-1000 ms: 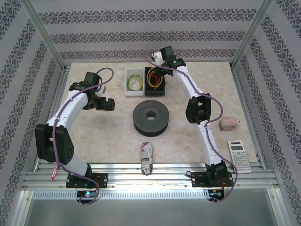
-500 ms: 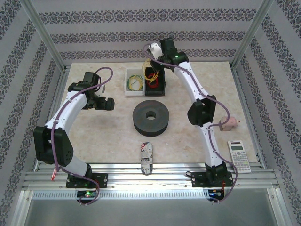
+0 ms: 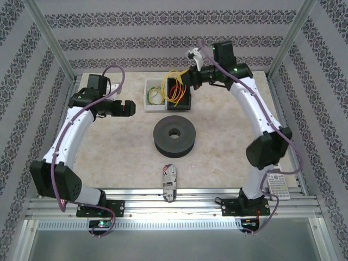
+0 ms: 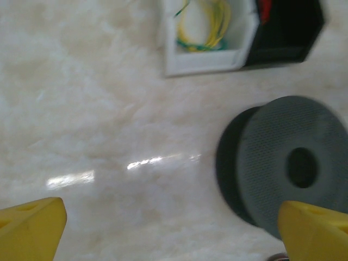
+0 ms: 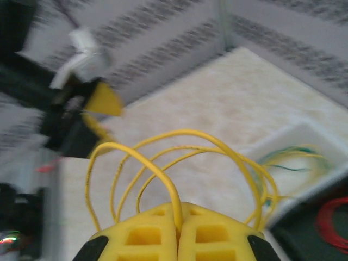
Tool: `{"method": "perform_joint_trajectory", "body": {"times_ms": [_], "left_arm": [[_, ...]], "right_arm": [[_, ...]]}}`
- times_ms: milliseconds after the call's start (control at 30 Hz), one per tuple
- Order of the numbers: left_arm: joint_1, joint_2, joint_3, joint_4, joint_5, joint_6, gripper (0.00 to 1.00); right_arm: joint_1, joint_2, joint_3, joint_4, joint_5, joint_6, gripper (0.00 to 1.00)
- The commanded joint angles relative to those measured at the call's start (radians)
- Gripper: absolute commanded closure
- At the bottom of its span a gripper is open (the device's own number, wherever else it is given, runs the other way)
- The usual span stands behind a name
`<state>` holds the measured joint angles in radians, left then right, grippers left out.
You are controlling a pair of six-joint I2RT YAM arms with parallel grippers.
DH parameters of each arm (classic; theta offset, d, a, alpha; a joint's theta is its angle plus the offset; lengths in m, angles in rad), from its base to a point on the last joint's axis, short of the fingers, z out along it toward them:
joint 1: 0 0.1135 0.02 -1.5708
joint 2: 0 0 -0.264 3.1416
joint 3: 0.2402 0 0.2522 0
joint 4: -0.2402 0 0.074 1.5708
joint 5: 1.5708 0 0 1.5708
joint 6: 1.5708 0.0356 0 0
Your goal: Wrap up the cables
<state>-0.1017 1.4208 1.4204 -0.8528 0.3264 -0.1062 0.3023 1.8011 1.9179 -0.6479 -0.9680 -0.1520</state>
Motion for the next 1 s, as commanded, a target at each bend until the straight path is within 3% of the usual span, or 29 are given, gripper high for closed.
{"method": "perform_joint_trajectory", "body": {"times_ms": [0, 200, 367, 767, 967], "left_arm": [[-0.027, -0.080, -0.030, 0.104, 0.167, -0.046, 0.00], [-0.103, -0.208, -0.163, 0.271, 0.316, -0.088, 0.00], [-0.149, -0.290, -0.293, 0.435, 0.426, -0.156, 0.02], [-0.232, -0.326, -0.429, 0.694, 0.487, -0.286, 0.17], [-0.245, -0.319, -0.426, 0.726, 0.499, -0.294, 0.21]], "right_arm": [[0.006, -0.123, -0.187, 0.208, -0.347, 0.093, 1.00], [0.020, -0.287, -0.437, 0.291, -0.401, 0.113, 1.00], [0.023, -0.388, -0.569, 0.407, -0.371, 0.191, 1.00], [0.028, -0.338, -0.557, 0.440, -0.330, 0.197, 1.00], [0.035, -0.291, -0.520, 0.468, -0.322, 0.218, 1.00]]}}
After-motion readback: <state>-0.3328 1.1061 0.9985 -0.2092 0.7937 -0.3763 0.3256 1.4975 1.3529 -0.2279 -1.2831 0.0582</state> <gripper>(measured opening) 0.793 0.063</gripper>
